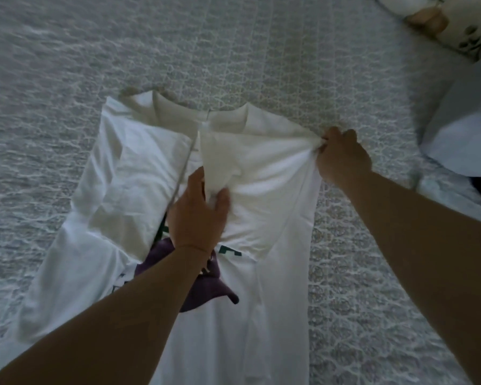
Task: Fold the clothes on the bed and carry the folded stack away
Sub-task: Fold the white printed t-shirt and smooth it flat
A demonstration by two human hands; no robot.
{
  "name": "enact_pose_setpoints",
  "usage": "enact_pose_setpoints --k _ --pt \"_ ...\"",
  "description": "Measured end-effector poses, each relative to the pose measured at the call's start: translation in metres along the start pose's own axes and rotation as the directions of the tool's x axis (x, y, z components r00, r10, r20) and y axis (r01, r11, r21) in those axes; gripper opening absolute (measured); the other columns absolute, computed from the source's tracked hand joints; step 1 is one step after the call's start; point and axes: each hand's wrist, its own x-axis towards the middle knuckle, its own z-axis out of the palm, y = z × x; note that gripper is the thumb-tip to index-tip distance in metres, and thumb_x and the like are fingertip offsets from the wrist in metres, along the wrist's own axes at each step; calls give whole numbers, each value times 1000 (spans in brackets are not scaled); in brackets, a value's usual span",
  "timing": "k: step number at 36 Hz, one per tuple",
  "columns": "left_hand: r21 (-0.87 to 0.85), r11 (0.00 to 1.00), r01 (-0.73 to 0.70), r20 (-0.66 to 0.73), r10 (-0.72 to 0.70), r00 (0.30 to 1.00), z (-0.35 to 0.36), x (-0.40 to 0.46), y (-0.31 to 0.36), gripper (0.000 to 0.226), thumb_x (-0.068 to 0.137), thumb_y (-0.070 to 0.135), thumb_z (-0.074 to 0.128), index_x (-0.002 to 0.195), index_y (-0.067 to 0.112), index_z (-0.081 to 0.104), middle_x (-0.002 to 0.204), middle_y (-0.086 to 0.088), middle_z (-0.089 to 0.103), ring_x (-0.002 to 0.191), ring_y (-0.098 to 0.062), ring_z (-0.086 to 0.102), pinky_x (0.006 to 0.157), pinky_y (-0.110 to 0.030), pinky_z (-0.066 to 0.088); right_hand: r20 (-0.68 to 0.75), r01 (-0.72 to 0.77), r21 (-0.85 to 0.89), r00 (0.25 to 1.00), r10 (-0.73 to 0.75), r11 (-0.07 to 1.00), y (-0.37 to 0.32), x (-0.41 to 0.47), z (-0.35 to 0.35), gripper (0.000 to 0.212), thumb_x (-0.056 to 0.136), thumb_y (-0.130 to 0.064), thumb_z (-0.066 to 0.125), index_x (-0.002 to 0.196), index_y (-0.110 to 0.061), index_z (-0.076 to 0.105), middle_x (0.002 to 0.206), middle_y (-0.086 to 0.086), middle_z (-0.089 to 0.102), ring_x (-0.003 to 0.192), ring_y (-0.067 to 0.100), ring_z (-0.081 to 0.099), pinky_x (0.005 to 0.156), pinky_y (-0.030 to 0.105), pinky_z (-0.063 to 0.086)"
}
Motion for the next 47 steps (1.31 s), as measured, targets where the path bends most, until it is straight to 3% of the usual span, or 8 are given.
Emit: enact_pose_setpoints --k 7,10,16,25,34,41,45,47 --pt "-34 998 52 -39 -53 998 4 0 -1 47 77 40 63 114 11 59 93 -10 70 80 -33 66 69 -27 37 -261 -80 290 952 159 954 -12 -17 8 33 92 -14 44 125 -14 47 134 16 37 120 35 40 92 42 37" --pt "-51 997 64 -24 -66 998 4 0 0 46 78 40 63 113 10 59 94 -10 70 81 -34 65 68 -29 41 -478 115 191 878 -10 975 -26 -58 17 47 82 -10 49 129 -16 50 143 13 37 130 33 34 103 42 30" --pt "-76 996 47 -26 -49 998 3 -1 1 46 78 37 65 114 10 57 98 -10 69 84 -33 65 71 -34 49 -104 185 10 978 -183 983 -20 -87 58 67 94 -54 28 152 -24 12 160 2 -1 147 24 -5 117 44 -5" --pt "-67 997 39 -9 -40 999 3 -1 0 42 80 31 69 113 7 58 98 -12 69 85 -34 65 71 -34 48 -59 200 -63 977 -204 978 -9 -36 47 68 95 -55 21 152 -22 9 160 -2 -3 147 22 -2 118 46 2" --pt "-63 995 83 50 -80 996 -3 1 1 42 83 37 67 116 13 57 105 -8 66 94 -32 61 74 -32 43 -82 199 46 977 -195 979 -30 -140 71 64 93 -55 19 151 -32 9 160 0 -2 146 23 -8 116 48 -6" --pt "30 952 305 339 -296 893 -23 27 15 46 79 29 67 122 20 54 100 1 61 105 -26 59 80 -24 40 -74 217 84 975 -211 973 -25 -147 75 61 95 -54 22 150 -35 7 160 -3 -5 146 21 -12 117 47 -7" --pt "134 987 91 388 -137 911 -32 36 51 60 79 21 64 135 29 45 118 -1 61 113 -25 54 82 -27 38 2 233 259 970 -242 937 -17 -141 66 55 96 -41 38 148 -36 21 160 -6 1 146 15 -9 116 40 -8" --pt "113 992 -54 486 -8 874 -32 28 74 66 82 40 65 141 31 38 120 3 59 117 -22 51 89 -31 40 12 123 660 985 -174 741 -10 -140 55 39 97 -18 45 134 -27 50 153 -2 31 145 13 13 119 36 4"
